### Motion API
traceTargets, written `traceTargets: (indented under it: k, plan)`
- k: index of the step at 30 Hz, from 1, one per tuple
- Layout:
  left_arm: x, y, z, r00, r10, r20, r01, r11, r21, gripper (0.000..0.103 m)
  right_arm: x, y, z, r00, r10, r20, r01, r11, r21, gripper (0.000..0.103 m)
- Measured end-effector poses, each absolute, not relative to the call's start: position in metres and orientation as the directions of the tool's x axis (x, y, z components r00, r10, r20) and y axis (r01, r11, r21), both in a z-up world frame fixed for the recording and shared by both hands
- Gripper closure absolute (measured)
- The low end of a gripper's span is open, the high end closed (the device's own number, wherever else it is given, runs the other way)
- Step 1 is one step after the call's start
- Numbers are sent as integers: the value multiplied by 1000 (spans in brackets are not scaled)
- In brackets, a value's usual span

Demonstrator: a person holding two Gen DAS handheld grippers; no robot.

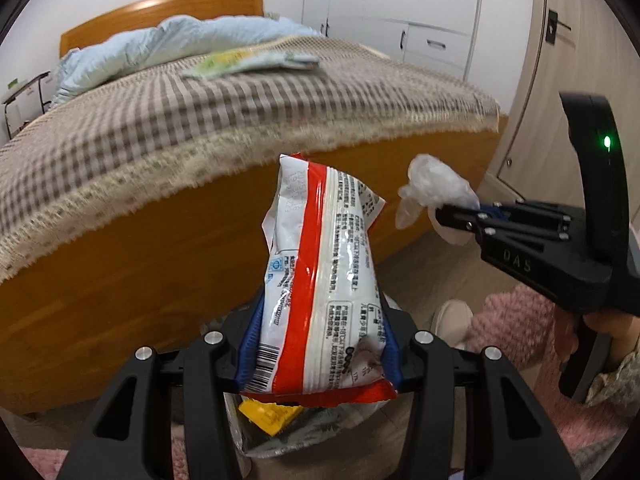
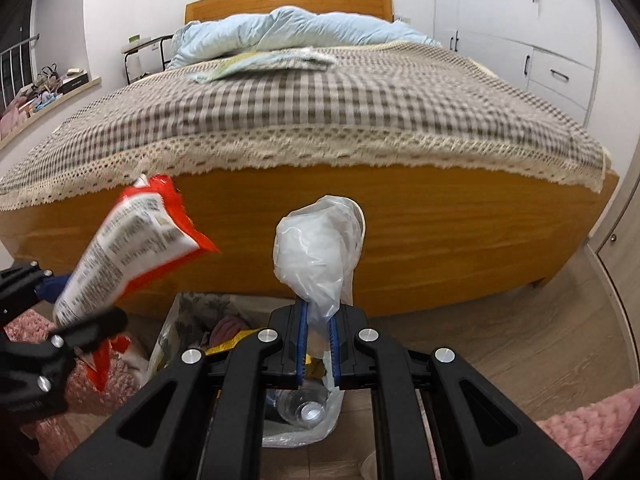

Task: Collect trash
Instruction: 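Carry the red-and-white wrapper and clear bag down to the floor bin, then open the left tool to drop the wrapper while the right releases the clear bag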

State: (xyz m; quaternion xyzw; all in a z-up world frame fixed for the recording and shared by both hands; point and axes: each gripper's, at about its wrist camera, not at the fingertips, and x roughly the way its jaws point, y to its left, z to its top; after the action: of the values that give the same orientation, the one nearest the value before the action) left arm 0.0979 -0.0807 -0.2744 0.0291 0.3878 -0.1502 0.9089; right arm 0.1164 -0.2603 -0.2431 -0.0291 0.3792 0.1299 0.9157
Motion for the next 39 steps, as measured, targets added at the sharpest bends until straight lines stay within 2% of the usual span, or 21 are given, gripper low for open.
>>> traceTargets:
  k: [10,18,29,39]
  plan:
    - [112,-74,-321,528,-218,-821,259,962,-88,56,128,-248,-291,526,241,-816,-308,948,82,94]
    - [134,-51,-359,427,-197,-882,156,977,-142,56,140,-240,-345,296,227,-928,-299,945,136,94]
    - [152,-49,-394,299,-182,-937,113,981,-155,56,154,-244,-390,73,216,-974,-249,949,192,94]
    - [159,-43,-411,235,-181,-955,76,983,-168,56,167,-239,-426,-36,186,-982,-220,957,189,94]
